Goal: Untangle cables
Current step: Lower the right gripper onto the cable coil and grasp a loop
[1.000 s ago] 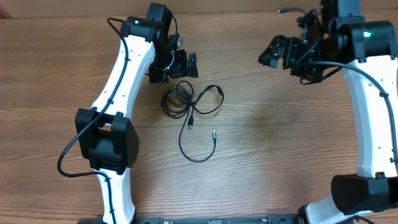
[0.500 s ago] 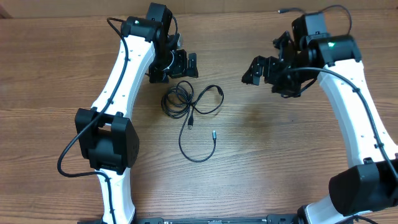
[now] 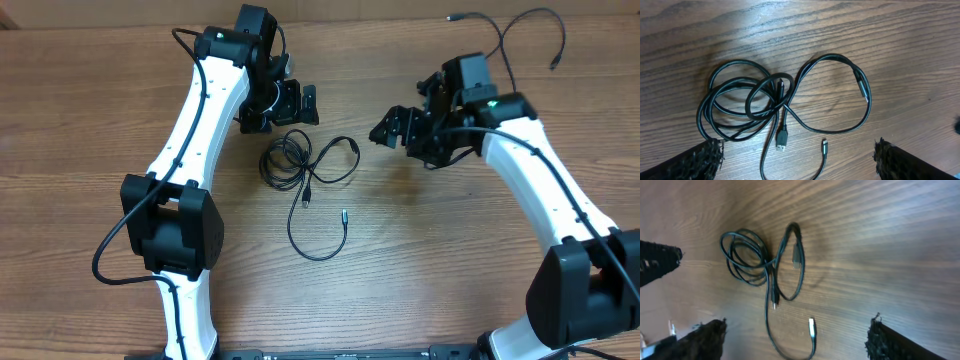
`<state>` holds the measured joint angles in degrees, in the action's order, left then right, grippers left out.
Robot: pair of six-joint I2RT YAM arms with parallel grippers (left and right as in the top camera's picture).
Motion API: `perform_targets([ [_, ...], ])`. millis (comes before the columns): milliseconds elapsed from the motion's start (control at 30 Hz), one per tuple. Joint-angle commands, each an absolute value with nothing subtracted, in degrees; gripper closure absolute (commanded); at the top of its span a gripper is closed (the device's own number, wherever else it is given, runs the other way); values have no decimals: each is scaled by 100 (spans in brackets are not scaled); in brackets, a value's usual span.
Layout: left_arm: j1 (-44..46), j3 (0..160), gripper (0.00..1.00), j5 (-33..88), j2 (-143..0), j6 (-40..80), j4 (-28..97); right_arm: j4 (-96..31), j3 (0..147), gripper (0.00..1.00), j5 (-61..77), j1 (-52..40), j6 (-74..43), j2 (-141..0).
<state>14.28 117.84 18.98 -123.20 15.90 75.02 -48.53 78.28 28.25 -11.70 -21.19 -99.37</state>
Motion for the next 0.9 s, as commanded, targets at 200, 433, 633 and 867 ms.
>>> perform_targets([
  [200, 1466, 11861, 0, 1863, -12248, 1459, 7491, -3804, 7098, 24, 2408, -1752, -3063, -9850],
  [433, 1461, 11861, 0, 1863, -12248, 1459, 7491, -3660, 7046, 34, 1656, -1986, -3662, -9922],
  [633, 1466, 11861, 0, 1863, -12248, 1457, 7491, -3472, 7046, 34, 1608, -2206, -4082, -10296],
  [867, 1466, 11861, 0, 1863, -12248, 1459, 7491, -3258, 7046, 37, 1669, -2283, -4222, -10774],
])
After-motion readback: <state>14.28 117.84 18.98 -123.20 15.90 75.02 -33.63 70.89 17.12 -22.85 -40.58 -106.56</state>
